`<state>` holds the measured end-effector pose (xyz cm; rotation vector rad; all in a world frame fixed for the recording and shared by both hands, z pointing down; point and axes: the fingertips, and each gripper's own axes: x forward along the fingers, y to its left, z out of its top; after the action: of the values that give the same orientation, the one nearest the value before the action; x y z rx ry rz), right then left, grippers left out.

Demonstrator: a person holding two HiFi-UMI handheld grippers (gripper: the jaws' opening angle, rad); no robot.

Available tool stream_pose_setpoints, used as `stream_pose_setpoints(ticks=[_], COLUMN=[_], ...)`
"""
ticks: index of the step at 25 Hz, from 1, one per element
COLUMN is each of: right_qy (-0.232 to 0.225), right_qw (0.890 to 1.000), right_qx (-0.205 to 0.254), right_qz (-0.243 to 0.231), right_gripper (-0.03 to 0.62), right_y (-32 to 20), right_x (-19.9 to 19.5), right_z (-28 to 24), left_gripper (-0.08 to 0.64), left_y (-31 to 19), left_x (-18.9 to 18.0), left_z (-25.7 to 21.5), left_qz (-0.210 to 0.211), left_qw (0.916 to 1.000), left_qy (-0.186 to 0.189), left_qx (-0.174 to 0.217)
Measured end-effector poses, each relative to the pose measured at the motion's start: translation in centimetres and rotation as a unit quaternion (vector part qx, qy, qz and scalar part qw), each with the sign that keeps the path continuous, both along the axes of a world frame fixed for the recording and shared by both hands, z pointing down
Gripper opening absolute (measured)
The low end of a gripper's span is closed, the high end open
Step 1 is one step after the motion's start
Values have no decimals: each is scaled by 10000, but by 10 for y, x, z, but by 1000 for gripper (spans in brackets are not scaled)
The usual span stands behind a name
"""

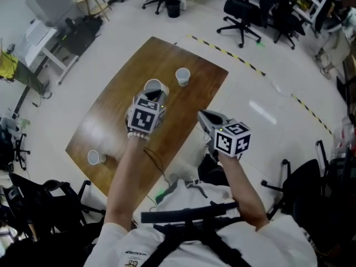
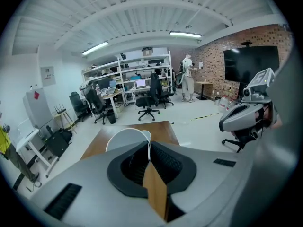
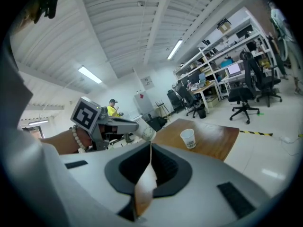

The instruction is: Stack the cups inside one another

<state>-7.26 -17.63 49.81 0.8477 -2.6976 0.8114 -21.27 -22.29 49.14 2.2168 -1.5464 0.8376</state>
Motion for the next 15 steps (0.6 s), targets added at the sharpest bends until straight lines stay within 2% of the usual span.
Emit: stream_pose_setpoints(ticks=[8, 15], right_qy=[-124, -236], right_qw=[9998, 9996], right_qx=[34, -103], right_qz=[-124, 77], right_gripper=[23, 23], right_y=[-43, -81], right_x=[14, 44], right_z=[-8, -6], left_gripper=[15, 15], left_y=[-55, -100], left_x=[23, 45], left_z=[1, 26], left_qz=[56, 206], left_qw=[9998, 9985], left_qy=[-138, -249], left_qx=[-103, -440])
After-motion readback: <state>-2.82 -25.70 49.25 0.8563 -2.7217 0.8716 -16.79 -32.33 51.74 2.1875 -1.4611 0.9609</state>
